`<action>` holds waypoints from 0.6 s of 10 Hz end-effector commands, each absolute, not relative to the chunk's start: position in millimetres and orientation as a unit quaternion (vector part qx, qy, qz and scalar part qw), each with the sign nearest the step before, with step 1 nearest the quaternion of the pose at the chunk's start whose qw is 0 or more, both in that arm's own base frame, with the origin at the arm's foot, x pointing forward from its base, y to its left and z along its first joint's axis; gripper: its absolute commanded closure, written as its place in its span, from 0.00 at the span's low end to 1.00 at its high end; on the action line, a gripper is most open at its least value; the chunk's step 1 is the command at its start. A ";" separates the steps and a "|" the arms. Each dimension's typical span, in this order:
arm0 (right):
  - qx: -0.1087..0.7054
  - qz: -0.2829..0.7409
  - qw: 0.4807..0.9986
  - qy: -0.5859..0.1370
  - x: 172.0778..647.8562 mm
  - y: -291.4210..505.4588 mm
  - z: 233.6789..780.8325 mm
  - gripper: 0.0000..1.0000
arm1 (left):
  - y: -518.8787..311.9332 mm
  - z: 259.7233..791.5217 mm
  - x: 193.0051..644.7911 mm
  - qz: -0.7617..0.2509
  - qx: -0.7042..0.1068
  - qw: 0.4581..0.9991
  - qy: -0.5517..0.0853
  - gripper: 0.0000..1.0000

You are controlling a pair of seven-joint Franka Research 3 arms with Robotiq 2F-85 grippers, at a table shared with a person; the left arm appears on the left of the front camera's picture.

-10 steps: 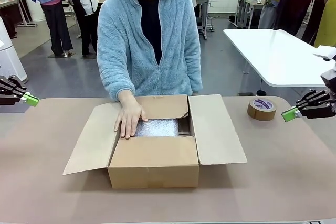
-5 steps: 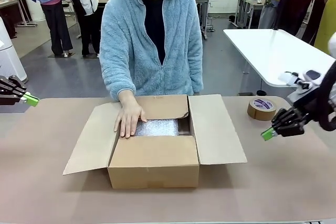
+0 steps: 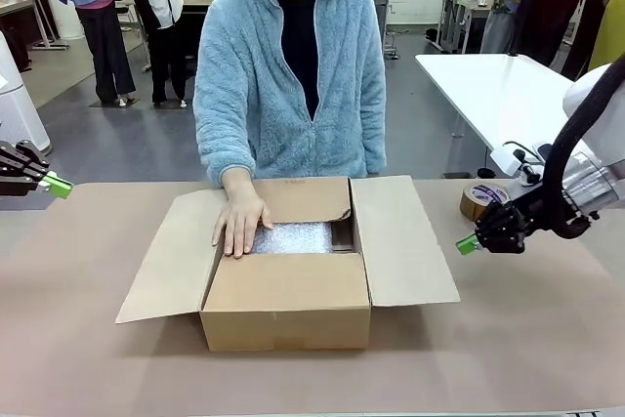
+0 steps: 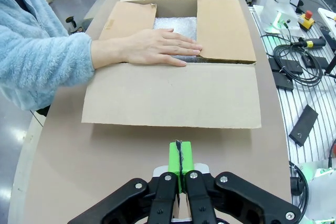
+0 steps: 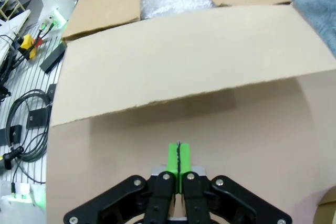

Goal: Wrap the clocks to prevent damage.
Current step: Push the right (or left) flap of the Package Box to close it.

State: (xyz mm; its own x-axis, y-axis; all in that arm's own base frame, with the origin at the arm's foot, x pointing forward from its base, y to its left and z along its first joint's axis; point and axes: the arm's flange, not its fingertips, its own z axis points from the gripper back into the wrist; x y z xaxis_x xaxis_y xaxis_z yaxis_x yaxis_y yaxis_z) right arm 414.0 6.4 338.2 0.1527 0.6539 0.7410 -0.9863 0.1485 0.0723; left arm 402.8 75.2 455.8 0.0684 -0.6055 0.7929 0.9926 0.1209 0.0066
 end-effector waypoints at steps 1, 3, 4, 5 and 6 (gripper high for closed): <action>0.303 0.557 0.716 -0.292 417.4 9.1 330.6 0.99 | 76.4 456.5 400.3 -0.597 -0.289 0.670 -0.334 1.00; 0.290 0.584 0.702 -0.286 414.0 6.4 338.2 0.99 | 76.4 456.5 400.3 -0.597 -0.289 0.670 -0.334 1.00; 0.290 0.584 0.702 -0.286 414.0 6.4 338.2 0.99 | 76.4 456.5 400.3 -0.597 -0.289 0.670 -0.334 1.00; 0.290 0.584 0.702 -0.286 414.0 6.4 338.2 0.99 | 76.4 456.5 400.3 -0.597 -0.289 0.670 -0.334 1.00; 0.290 0.584 0.702 -0.286 414.0 6.4 338.2 0.99 | 76.4 456.5 400.3 -0.597 -0.289 0.670 -0.334 1.00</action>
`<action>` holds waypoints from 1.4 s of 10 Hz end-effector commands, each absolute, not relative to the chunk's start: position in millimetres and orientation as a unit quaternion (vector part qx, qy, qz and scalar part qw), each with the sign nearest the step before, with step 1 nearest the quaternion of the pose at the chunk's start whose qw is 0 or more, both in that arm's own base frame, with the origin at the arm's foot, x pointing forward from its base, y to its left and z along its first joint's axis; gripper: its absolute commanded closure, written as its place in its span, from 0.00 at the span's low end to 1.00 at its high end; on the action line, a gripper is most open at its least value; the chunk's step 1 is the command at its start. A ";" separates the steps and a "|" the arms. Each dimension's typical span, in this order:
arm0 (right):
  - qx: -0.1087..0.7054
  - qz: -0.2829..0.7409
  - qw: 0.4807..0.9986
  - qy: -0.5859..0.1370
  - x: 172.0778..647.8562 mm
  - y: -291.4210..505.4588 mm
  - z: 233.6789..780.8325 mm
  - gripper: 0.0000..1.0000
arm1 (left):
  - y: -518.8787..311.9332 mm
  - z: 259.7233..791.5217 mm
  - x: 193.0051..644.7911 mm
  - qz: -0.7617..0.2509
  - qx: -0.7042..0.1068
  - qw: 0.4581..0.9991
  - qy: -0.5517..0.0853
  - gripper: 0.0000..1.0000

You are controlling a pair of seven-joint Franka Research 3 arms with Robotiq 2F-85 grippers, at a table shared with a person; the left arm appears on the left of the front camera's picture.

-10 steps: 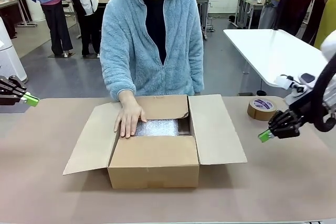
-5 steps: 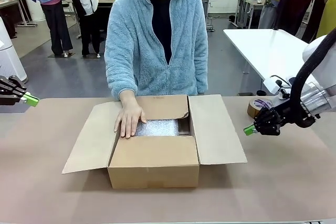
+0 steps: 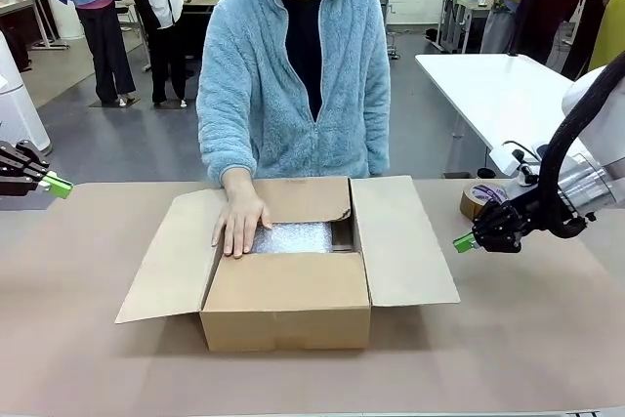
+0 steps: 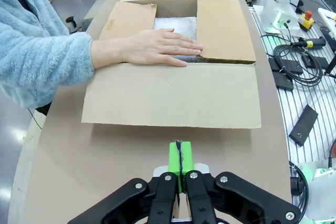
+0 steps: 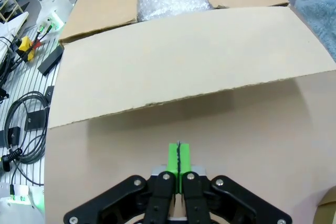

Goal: Wrap the clocks to prevent damage.
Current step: Push the right (or left) flap of the Package Box to close it.

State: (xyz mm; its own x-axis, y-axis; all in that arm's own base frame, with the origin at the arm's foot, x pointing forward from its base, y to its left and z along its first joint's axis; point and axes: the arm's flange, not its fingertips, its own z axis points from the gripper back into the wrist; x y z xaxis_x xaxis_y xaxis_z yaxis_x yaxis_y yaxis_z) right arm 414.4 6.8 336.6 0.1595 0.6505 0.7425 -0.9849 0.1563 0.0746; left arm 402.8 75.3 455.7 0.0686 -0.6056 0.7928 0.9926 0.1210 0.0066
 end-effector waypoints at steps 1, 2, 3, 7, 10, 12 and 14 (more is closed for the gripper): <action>0.291 0.580 0.704 -0.288 414.5 7.1 336.6 0.99 | 76.4 456.5 400.3 -0.597 -0.289 0.670 -0.334 1.00; 0.283 0.600 0.683 -0.304 417.2 11.4 328.5 0.99 | 76.4 456.5 400.3 -0.597 -0.289 0.670 -0.334 1.00; 0.273 0.615 0.670 -0.315 419.4 15.5 318.8 0.99 | 76.4 456.5 400.3 -0.597 -0.289 0.670 -0.334 1.00; 0.333 0.632 0.599 -0.363 422.0 10.0 296.5 0.99 | 76.4 456.5 400.3 -0.597 -0.289 0.670 -0.334 1.00; 0.385 0.594 0.576 -0.410 422.2 -0.2 289.1 0.99 | 76.4 456.5 400.3 -0.597 -0.289 0.670 -0.334 1.00; 0.417 0.557 0.587 -0.413 428.9 -0.1 280.4 0.99 | 76.4 456.5 400.3 -0.597 -0.289 0.670 -0.334 1.00; 0.430 0.538 0.594 -0.415 431.5 4.7 276.3 0.99 | 76.4 456.5 400.3 -0.597 -0.289 0.670 -0.334 1.00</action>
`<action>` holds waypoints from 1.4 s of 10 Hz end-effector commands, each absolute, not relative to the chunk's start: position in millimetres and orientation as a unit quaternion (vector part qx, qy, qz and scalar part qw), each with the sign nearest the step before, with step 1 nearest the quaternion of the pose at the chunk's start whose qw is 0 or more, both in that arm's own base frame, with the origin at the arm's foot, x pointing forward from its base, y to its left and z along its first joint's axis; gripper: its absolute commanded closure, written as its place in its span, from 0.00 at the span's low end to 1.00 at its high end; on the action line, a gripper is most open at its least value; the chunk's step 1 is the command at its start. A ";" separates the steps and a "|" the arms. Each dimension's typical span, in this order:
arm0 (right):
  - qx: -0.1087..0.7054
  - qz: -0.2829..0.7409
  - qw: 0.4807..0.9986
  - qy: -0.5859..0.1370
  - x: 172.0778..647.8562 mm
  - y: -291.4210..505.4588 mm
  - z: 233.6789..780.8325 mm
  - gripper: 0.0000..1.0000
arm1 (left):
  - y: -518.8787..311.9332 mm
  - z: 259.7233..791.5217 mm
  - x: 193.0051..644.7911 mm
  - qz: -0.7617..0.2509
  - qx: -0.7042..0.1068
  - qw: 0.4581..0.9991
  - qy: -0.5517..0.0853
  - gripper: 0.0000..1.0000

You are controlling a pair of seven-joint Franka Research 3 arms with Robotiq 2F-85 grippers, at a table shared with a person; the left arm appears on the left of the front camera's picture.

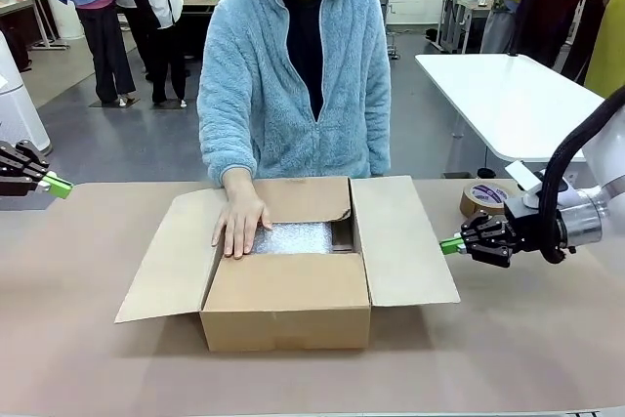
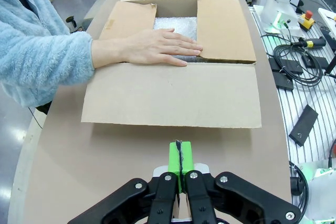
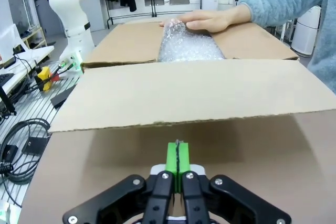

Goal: Wrap the clocks to prevent damage.
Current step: Push the right (or left) flap of the Package Box to close it.

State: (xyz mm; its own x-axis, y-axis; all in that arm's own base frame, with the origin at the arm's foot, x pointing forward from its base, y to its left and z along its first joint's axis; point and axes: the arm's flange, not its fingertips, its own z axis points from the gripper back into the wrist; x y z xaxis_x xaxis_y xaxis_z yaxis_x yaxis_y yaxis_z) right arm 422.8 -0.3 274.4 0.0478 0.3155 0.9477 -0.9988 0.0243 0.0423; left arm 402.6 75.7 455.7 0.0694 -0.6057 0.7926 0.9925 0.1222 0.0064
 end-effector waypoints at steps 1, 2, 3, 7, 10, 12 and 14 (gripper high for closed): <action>0.433 0.534 0.595 -0.416 430.9 6.0 276.6 0.99 | 76.4 456.5 400.3 -0.597 -0.289 0.670 -0.334 1.00; 0.437 0.532 0.591 -0.421 429.6 8.0 278.0 0.99 | 76.4 456.5 400.3 -0.597 -0.289 0.670 -0.334 1.00; 0.442 0.525 0.586 -0.430 429.6 8.8 281.7 0.99 | 76.4 456.5 400.3 -0.597 -0.289 0.670 -0.334 1.00; 0.488 0.491 0.557 -0.458 427.3 13.2 285.7 0.99 | 76.4 456.5 400.3 -0.597 -0.289 0.670 -0.334 1.00; 0.514 0.482 0.529 -0.474 421.3 21.9 296.3 0.99 | 76.4 456.5 400.3 -0.597 -0.289 0.670 -0.334 1.00; 0.521 0.490 0.509 -0.479 419.6 42.7 306.2 0.99 | 76.4 456.5 400.3 -0.597 -0.289 0.670 -0.334 1.00; 0.526 0.506 0.501 -0.465 427.7 75.2 310.4 0.99 | 76.4 456.5 400.3 -0.597 -0.289 0.670 -0.334 1.00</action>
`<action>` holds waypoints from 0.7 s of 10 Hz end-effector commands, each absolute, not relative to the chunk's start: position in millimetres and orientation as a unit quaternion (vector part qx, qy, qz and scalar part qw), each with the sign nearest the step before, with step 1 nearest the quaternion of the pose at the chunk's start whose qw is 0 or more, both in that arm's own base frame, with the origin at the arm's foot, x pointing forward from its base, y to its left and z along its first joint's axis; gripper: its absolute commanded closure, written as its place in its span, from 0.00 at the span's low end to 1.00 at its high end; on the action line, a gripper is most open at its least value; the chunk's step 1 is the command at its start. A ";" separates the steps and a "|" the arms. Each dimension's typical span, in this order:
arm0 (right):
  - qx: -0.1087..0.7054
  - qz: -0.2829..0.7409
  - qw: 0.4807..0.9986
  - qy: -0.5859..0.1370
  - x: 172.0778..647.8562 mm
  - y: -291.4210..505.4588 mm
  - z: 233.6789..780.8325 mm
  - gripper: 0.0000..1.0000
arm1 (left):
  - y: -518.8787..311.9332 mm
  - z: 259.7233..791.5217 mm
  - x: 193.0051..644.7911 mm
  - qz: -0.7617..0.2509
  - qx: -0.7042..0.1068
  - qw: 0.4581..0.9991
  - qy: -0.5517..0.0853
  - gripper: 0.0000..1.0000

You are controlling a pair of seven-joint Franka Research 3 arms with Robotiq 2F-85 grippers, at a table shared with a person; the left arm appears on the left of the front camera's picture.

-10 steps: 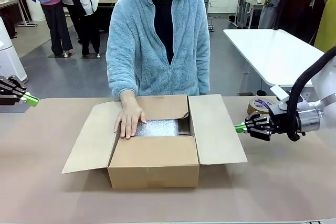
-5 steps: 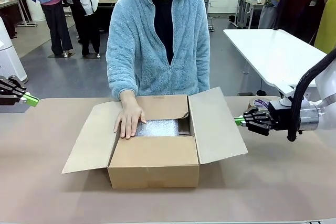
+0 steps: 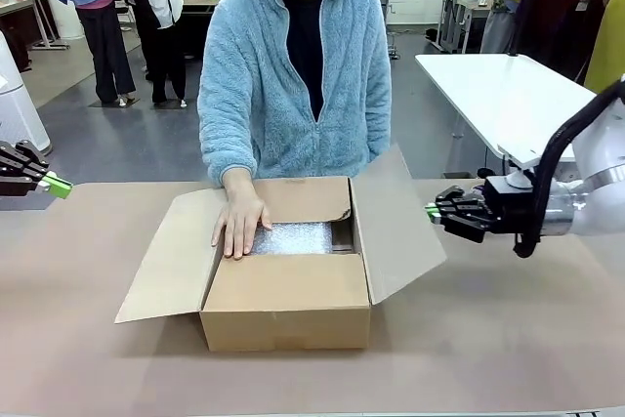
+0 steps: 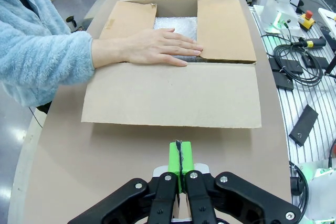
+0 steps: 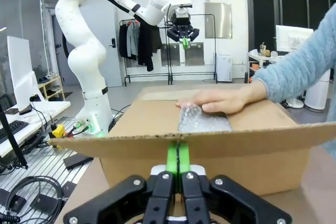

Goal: Wrap the clocks to prevent damage.
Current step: Push the right (or left) flap of the Package Box to close it.

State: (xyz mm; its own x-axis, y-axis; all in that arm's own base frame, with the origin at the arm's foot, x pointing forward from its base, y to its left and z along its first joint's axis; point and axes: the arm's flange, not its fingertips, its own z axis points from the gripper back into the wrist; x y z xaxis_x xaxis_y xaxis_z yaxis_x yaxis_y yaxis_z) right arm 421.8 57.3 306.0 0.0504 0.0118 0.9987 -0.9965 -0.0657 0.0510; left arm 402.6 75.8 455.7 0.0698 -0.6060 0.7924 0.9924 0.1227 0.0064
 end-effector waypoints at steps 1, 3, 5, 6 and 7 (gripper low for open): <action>0.527 0.510 0.499 -0.461 430.9 86.4 311.7 0.99 | 76.4 456.5 400.3 -0.597 -0.289 0.670 -0.334 1.00; 0.528 0.510 0.498 -0.462 438.7 100.1 313.6 0.99 | 76.4 456.5 400.3 -0.597 -0.289 0.670 -0.334 1.00; 0.528 0.512 0.500 -0.457 444.9 114.3 313.1 0.99 | 76.4 456.5 400.3 -0.597 -0.289 0.670 -0.334 1.00; 0.527 0.516 0.503 -0.450 447.6 123.2 309.0 0.99 | 76.4 456.5 400.3 -0.597 -0.289 0.670 -0.334 1.00; 0.528 0.520 0.504 -0.443 450.1 130.5 304.1 0.99 | 76.4 456.5 400.3 -0.597 -0.289 0.670 -0.334 1.00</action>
